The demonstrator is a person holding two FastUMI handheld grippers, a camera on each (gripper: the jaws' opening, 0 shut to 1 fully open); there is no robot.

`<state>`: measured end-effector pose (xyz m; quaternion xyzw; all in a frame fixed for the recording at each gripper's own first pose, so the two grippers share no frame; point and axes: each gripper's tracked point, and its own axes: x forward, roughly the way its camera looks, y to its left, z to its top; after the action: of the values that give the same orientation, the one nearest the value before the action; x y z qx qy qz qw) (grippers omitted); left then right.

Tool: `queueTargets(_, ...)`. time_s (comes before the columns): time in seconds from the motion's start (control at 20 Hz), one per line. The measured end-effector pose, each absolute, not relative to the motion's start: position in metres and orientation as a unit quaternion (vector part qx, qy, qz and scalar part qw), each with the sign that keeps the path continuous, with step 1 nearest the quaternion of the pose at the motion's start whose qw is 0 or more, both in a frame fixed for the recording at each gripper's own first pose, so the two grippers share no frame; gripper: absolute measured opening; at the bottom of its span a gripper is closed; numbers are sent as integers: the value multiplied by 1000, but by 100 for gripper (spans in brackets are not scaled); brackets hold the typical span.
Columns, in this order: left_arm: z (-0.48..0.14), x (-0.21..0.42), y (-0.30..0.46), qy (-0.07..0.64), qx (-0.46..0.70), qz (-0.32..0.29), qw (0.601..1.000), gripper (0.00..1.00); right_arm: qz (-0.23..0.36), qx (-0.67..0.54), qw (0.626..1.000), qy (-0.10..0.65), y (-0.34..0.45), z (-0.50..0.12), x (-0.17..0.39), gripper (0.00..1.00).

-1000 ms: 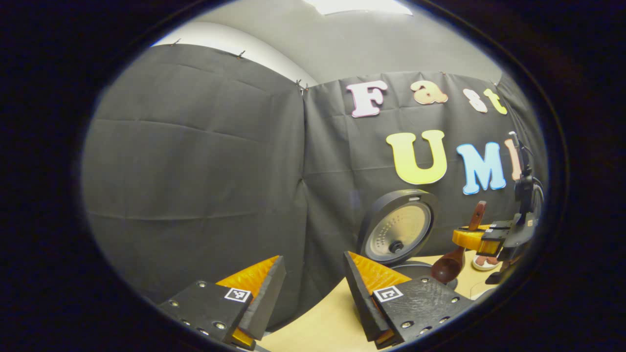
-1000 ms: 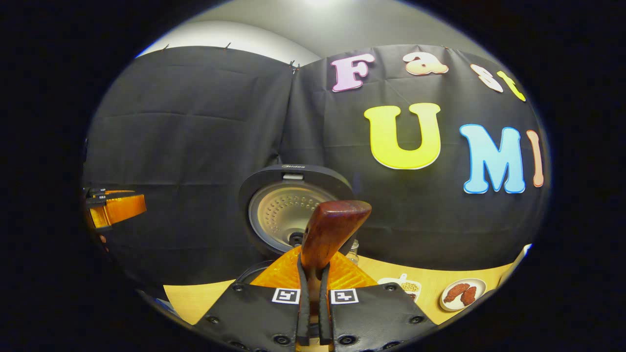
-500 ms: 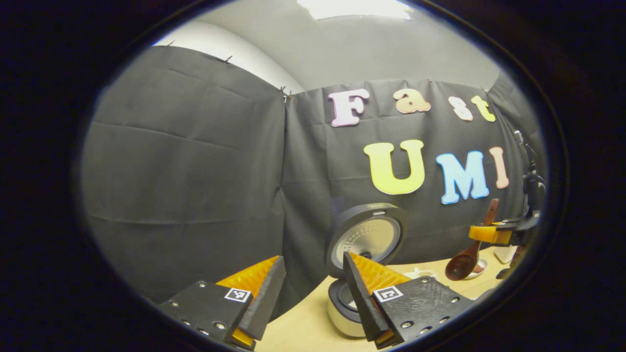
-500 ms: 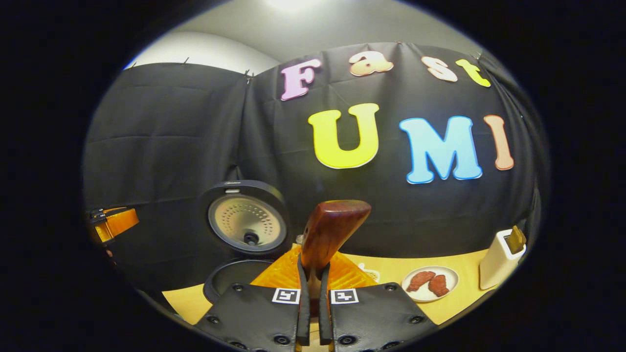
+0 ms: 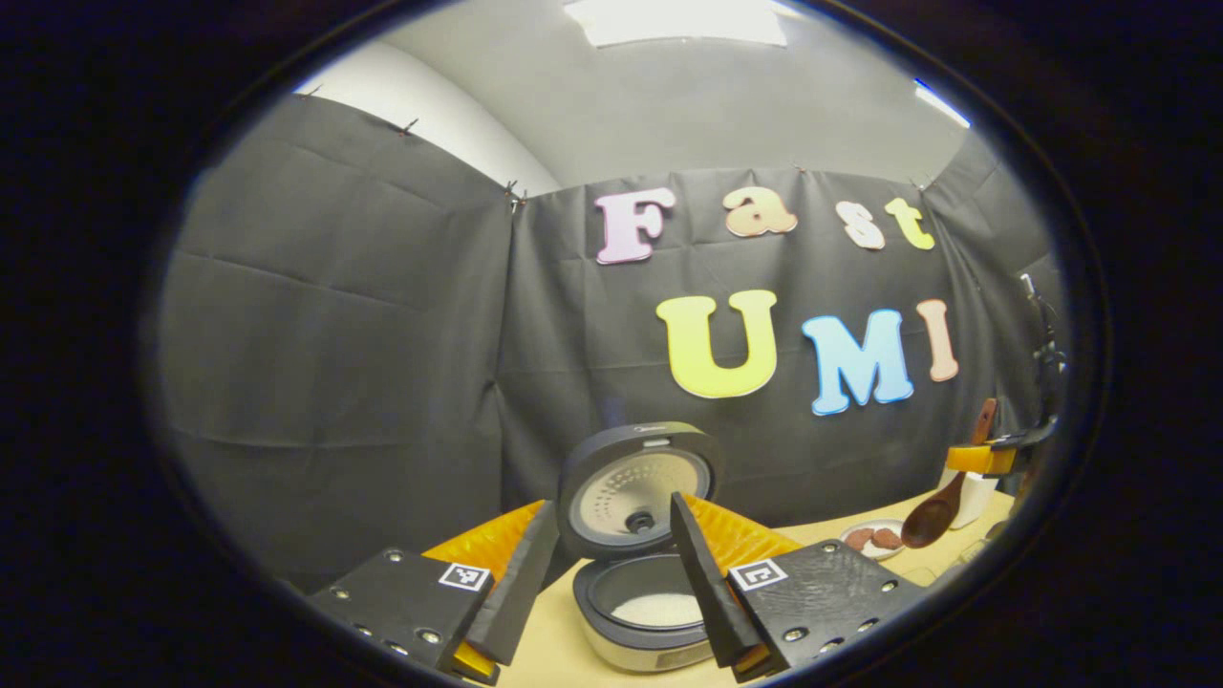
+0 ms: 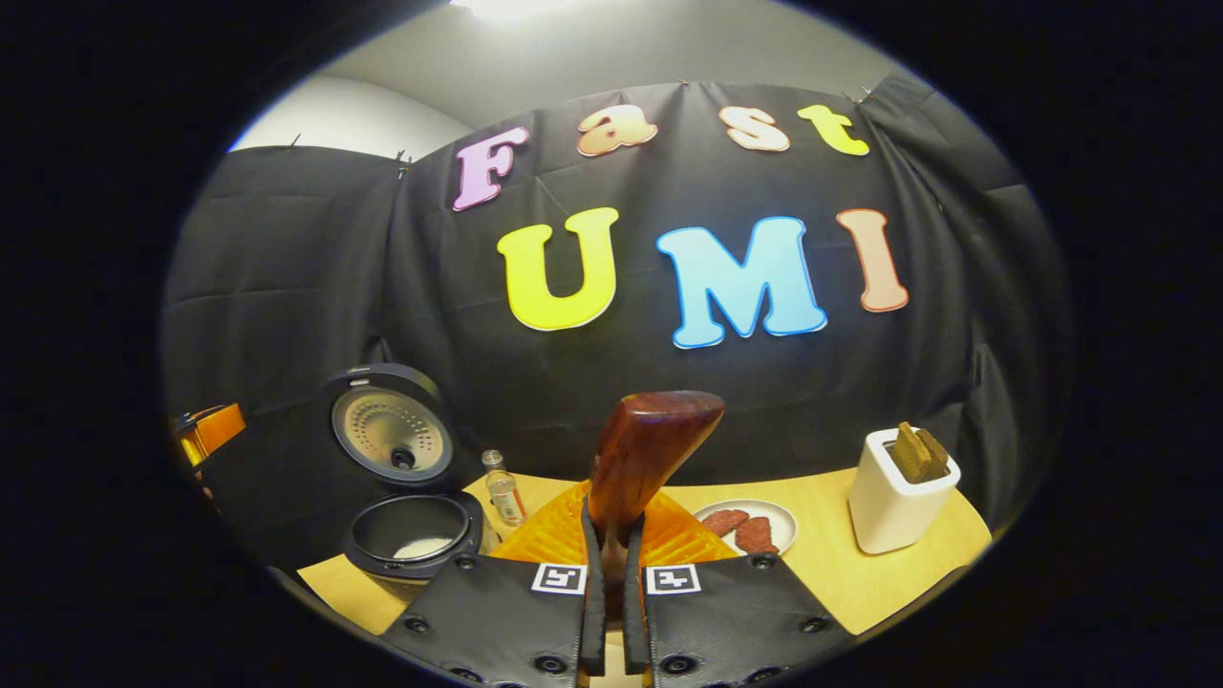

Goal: Close the left gripper, press the button to open the rice cooker; take a wooden spoon from the chopstick holder with the right hand, scoop a spoonful of rice and pour it into the rice cooker, then put the wooden spoon back into the chopstick holder.

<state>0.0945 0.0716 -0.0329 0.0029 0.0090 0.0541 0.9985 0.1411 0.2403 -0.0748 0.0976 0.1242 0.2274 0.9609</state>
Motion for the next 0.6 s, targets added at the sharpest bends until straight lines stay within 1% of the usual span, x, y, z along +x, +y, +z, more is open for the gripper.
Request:
queueTargets(0.05, -31, 95, 65, 8, 3, 49, 999, 76, 219, 99, 962, 127, 228, -77, 141, 5)
queueTargets(0.15, -28, 95, 52, 6, 4, 38, 999, 76, 201, 101, 965, 134, 204, -83, 139, 5)
queueTargets(0.2, -26, 95, 46, 4, 4, 33, 999, 76, 192, 102, 966, 137, 192, -88, 138, 9)
queueTargets(0.6, -21, 91, 11, 2, 7, 5, 1000, 76, 125, 106, 971, 173, 116, -131, 114, 9)
